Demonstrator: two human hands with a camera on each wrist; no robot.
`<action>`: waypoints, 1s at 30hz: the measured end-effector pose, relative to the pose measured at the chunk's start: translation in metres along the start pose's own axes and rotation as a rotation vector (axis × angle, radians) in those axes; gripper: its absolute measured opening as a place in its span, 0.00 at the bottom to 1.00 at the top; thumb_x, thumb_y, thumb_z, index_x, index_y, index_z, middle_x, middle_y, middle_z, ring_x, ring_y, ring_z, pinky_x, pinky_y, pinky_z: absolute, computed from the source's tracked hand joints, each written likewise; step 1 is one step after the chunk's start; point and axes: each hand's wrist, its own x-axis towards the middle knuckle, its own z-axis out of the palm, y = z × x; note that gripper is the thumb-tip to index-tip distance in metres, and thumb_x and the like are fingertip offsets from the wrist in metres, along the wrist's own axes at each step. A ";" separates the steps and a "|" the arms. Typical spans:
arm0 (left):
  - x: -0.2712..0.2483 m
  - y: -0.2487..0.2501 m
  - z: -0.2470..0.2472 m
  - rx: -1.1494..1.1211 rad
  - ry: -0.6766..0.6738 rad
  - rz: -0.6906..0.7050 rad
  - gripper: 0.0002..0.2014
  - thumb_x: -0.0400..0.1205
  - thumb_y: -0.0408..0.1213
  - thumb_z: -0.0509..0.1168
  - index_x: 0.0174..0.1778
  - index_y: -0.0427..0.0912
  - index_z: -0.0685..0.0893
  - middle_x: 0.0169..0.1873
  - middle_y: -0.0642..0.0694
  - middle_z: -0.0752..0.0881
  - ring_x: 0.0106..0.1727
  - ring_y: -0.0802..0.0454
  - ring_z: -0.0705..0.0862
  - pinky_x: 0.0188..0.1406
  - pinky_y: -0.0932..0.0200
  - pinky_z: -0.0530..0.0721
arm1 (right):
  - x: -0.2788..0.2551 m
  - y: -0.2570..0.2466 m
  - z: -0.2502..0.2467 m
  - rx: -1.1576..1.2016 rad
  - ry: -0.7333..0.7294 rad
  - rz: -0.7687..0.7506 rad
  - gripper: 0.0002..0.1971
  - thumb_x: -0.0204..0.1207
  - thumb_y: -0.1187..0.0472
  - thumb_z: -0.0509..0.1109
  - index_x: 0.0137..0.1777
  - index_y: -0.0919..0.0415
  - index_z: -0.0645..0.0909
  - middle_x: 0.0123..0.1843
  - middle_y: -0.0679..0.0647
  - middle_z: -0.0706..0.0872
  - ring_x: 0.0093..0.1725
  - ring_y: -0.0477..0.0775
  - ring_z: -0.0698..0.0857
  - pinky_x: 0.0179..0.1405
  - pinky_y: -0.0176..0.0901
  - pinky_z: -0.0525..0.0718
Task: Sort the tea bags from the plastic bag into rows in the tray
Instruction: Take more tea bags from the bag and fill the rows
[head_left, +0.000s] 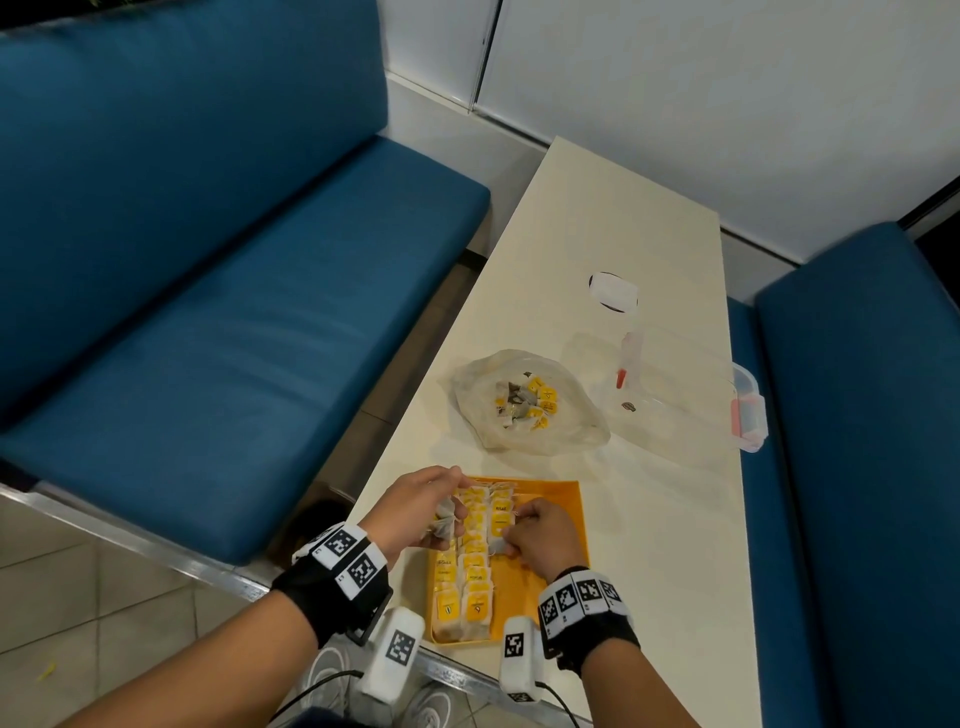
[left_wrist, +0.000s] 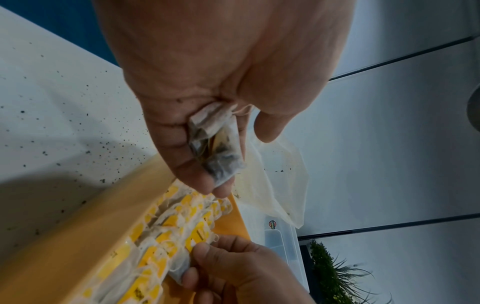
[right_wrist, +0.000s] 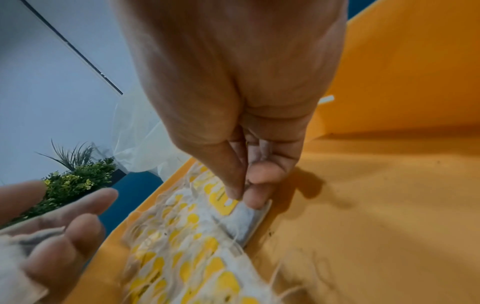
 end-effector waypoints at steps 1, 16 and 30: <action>0.000 0.000 0.000 0.002 0.001 -0.003 0.17 0.90 0.51 0.60 0.57 0.45 0.89 0.41 0.42 0.89 0.39 0.48 0.89 0.39 0.53 0.86 | 0.000 -0.001 0.002 0.012 0.012 0.013 0.11 0.69 0.65 0.76 0.43 0.49 0.79 0.38 0.58 0.92 0.41 0.60 0.91 0.41 0.54 0.90; 0.003 0.002 -0.003 -0.045 -0.003 -0.076 0.27 0.91 0.60 0.51 0.61 0.42 0.87 0.43 0.36 0.92 0.40 0.42 0.90 0.40 0.49 0.87 | 0.004 -0.009 0.014 -0.021 0.090 0.027 0.08 0.70 0.64 0.77 0.49 0.58 0.86 0.45 0.55 0.91 0.45 0.60 0.90 0.48 0.55 0.90; -0.002 0.014 0.009 -0.029 -0.124 -0.102 0.32 0.85 0.70 0.45 0.71 0.52 0.77 0.59 0.42 0.91 0.50 0.39 0.93 0.49 0.39 0.92 | -0.041 -0.062 -0.003 0.040 -0.205 -0.418 0.12 0.70 0.60 0.81 0.53 0.49 0.87 0.53 0.56 0.86 0.37 0.45 0.84 0.37 0.35 0.84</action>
